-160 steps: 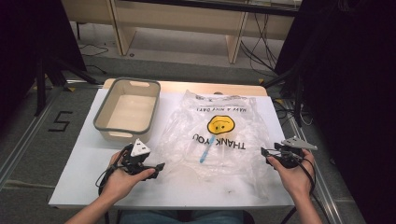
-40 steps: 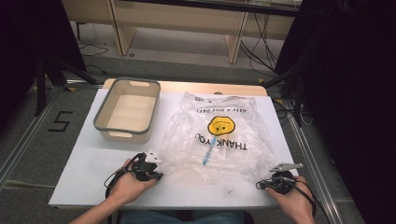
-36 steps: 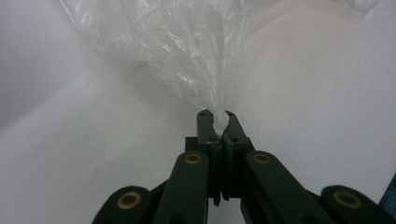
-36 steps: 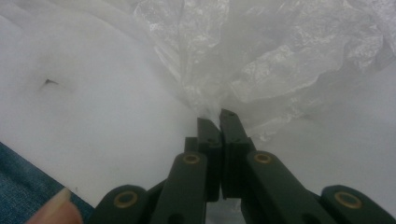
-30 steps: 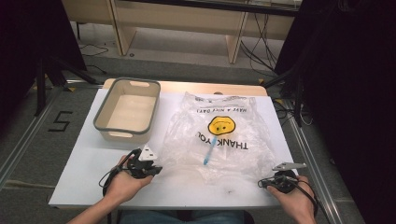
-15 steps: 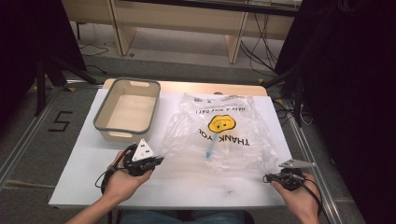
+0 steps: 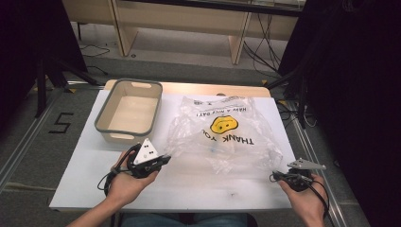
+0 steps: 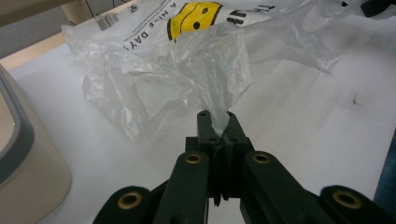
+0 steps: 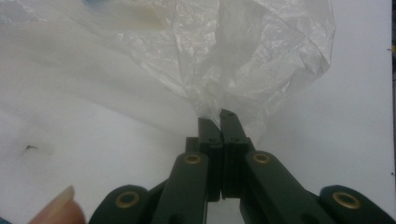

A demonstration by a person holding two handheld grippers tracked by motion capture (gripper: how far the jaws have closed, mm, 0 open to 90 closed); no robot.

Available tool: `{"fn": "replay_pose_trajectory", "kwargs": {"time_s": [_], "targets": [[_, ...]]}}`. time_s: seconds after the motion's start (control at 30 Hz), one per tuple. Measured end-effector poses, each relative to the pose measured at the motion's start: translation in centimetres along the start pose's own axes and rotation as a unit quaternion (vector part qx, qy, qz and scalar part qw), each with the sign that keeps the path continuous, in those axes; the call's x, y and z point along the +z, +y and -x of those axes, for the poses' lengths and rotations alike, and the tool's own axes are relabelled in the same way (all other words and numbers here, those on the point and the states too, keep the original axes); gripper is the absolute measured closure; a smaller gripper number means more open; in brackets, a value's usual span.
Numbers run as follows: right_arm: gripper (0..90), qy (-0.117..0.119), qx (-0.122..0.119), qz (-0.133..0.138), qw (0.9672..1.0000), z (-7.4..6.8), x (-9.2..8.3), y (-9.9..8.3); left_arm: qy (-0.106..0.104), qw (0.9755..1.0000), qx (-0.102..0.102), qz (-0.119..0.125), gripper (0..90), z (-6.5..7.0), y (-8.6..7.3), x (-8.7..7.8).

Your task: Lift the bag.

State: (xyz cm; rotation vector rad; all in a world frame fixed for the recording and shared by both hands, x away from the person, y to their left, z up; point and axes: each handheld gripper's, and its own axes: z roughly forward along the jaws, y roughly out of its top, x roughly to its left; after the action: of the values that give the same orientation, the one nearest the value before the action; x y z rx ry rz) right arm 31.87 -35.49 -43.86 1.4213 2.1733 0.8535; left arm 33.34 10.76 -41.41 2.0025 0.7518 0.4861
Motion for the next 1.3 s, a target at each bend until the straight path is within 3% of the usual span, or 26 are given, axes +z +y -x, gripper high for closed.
{"fn": "replay_pose_trajectory", "kwargs": {"time_s": [0.6, 1.0, 1.3], "targets": [[89.9, -0.032, 0.012, 0.049, 0.9982, 0.4, -0.8, 0.5, -0.008, 0.9984, 0.024, 0.050, 89.1, 0.9, 2.5, -0.3], [89.9, -0.036, 0.018, 0.052, 0.9978, 0.3, -0.9, 0.5, 0.000, 0.9962, 0.038, 0.078, 89.1, 0.9, 4.3, -0.5], [90.0, -0.064, 0.019, 0.095, 0.9933, 0.4, -1.7, 0.9, 0.008, 0.9939, 0.041, 0.102, 89.1, 0.6, 5.6, -1.0]]}}
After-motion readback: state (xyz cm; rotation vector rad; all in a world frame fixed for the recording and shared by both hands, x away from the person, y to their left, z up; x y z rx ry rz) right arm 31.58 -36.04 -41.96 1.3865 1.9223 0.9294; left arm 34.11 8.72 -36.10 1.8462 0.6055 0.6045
